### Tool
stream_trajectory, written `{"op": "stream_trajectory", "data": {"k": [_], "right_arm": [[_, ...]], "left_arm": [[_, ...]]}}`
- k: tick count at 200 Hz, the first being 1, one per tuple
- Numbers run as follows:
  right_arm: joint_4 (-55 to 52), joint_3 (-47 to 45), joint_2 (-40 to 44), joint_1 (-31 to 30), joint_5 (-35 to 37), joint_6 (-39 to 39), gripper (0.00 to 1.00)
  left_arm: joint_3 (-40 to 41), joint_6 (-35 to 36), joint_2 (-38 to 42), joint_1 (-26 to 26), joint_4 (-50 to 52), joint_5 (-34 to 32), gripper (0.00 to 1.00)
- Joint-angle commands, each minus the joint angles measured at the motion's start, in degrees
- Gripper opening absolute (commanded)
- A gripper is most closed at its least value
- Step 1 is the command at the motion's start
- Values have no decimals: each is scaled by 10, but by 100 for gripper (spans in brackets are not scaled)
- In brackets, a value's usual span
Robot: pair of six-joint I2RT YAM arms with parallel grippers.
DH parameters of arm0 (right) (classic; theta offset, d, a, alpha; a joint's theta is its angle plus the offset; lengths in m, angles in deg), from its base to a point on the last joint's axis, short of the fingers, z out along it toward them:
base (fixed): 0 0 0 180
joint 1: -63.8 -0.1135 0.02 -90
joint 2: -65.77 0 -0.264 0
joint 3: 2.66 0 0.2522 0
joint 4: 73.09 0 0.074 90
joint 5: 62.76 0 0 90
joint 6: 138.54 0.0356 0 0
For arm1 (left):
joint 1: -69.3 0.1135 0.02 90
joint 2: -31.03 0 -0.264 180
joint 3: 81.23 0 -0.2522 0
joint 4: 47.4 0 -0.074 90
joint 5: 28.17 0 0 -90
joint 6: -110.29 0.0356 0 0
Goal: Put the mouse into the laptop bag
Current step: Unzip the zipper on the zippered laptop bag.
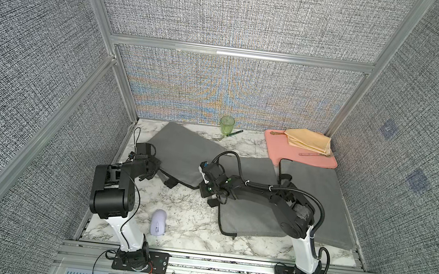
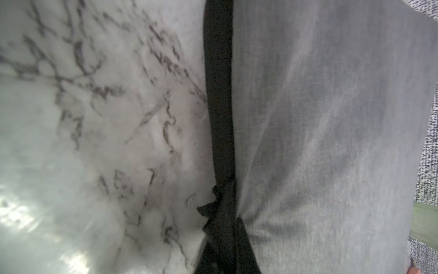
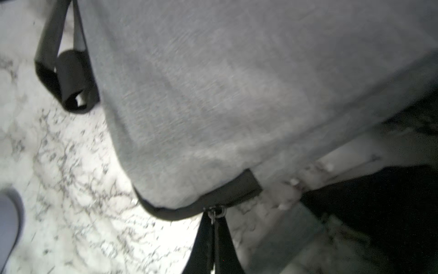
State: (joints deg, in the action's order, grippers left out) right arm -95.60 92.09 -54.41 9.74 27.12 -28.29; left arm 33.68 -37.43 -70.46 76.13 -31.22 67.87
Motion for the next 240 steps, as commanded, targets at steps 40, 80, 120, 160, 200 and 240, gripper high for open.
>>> {"op": "stream_trajectory", "data": {"k": [40, 80, 120, 160, 200, 240], "right_arm": [[7, -32, 23, -50, -58, -46, 0], [-4, 44, -23, -42, -90, 3, 0], [-80, 140, -67, 16, -42, 24, 0], [-104, 203, -99, 70, -25, 19, 0], [-129, 228, -105, 86, 12, 4, 0], [-136, 263, -134, 115, 19, -2, 0]], "left_arm": [[36, -47, 35, -2, 35, 17, 0], [103, -74, 114, -5, 37, 3, 0], [204, -120, 282, -55, 71, -46, 0], [258, -168, 406, -140, 127, -91, 0], [289, -139, 488, -148, 135, -145, 82], [283, -52, 468, -110, 114, -148, 99]]}}
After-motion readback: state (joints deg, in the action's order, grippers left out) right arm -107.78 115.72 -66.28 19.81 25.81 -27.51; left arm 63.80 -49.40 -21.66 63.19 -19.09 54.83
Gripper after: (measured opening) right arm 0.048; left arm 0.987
